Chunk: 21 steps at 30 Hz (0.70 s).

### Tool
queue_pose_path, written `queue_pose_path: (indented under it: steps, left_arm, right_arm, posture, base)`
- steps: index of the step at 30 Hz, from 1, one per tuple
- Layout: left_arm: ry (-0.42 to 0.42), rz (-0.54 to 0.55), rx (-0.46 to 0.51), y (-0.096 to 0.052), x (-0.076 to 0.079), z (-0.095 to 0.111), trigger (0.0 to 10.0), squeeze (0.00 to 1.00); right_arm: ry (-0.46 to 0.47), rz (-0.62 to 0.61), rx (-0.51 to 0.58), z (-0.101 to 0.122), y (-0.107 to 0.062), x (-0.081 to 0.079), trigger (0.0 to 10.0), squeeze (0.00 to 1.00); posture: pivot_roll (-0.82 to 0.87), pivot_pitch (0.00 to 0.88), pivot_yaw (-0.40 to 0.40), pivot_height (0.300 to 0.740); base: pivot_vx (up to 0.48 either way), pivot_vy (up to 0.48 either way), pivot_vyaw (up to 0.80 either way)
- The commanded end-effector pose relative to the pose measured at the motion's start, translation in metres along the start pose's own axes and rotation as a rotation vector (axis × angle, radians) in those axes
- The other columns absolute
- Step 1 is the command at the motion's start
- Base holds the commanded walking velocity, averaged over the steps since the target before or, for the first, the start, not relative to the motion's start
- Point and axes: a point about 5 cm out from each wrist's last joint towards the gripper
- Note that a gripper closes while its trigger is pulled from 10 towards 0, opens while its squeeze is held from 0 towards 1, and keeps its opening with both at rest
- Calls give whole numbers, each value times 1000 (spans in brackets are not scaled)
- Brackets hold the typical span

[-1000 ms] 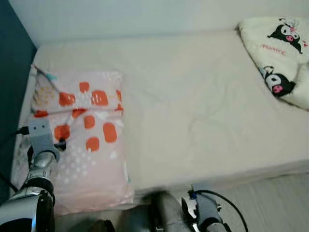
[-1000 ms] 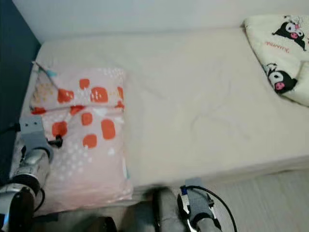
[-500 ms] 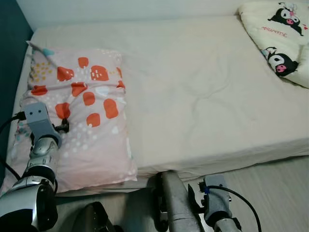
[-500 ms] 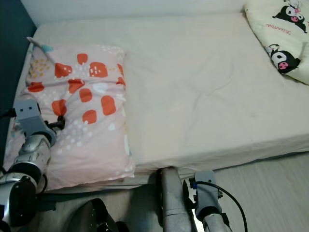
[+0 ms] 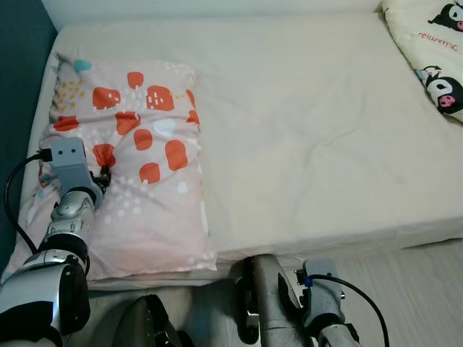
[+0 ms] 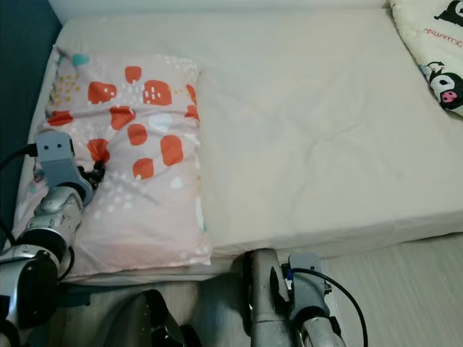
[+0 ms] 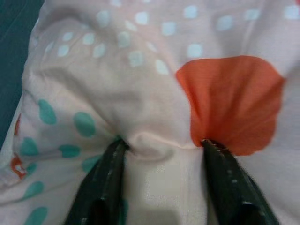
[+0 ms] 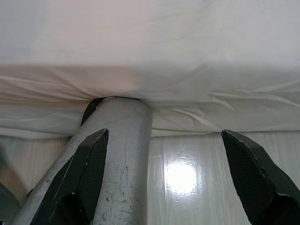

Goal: Clean up the room

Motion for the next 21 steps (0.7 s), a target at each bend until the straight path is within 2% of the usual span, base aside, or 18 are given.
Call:
queue_pose_path:
  steps: [1,9,12,13,14,18,19,20,21]
  left_arm:
    - [31,-26,-89,-4,8,-20,0,0]
    - [83,-24,-30,2,11,4,0,0]
    - [85,-31,-24,3,12,6,0,0]
    - [139,-48,-10,3,16,10,0,0]
    - [139,-48,-10,3,16,10,0,0]
    - [305,5,7,6,6,20,0,0]
    - [305,5,7,6,6,20,0,0]
    - [433,51,29,8,-4,30,0,0]
    - [433,51,29,8,-4,30,0,0]
  right_arm:
    - [28,19,-115,-24,-9,-4,10000,0]
    - [34,6,-99,-18,-8,-3,10000,0]
    - [34,5,-98,-18,-7,-3,10000,0]
    - [33,2,-98,-17,-7,-2,10000,0]
    - [33,2,-98,-17,-7,-2,10000,0]
    - [32,-1,-97,-16,-7,-3,10000,0]
    - [32,-1,-97,-16,-7,-3,10000,0]
    - [31,-2,-94,-15,-7,-2,10000,0]
    - [31,-2,-94,-15,-7,-2,10000,0]
  posture:
    - [-348,436,33,605]
    - [-338,441,40,605]
    - [-338,441,40,605]
    - [-340,444,37,605]
    - [-340,444,37,605]
    - [-343,444,38,605]
    - [-343,444,38,605]
    - [-341,444,40,605]
    - [-341,444,40,605]
  base:
    - [0,0,0]
    - [0,0,0]
    - [0,0,0]
    - [0,0,0]
    - [0,0,0]
    - [0,0,0]
    - [0,0,0]
    - [0,0,0]
    - [0,0,0]
Point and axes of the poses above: a point about 5 cm out from each wrist's last joint towards the gripper, its own y axis pointing out of the wrist towards the gripper, its own z axis along the axis of the wrist's last joint, x = y × z, and after that the axes turned 6 degrees about y, right-handed
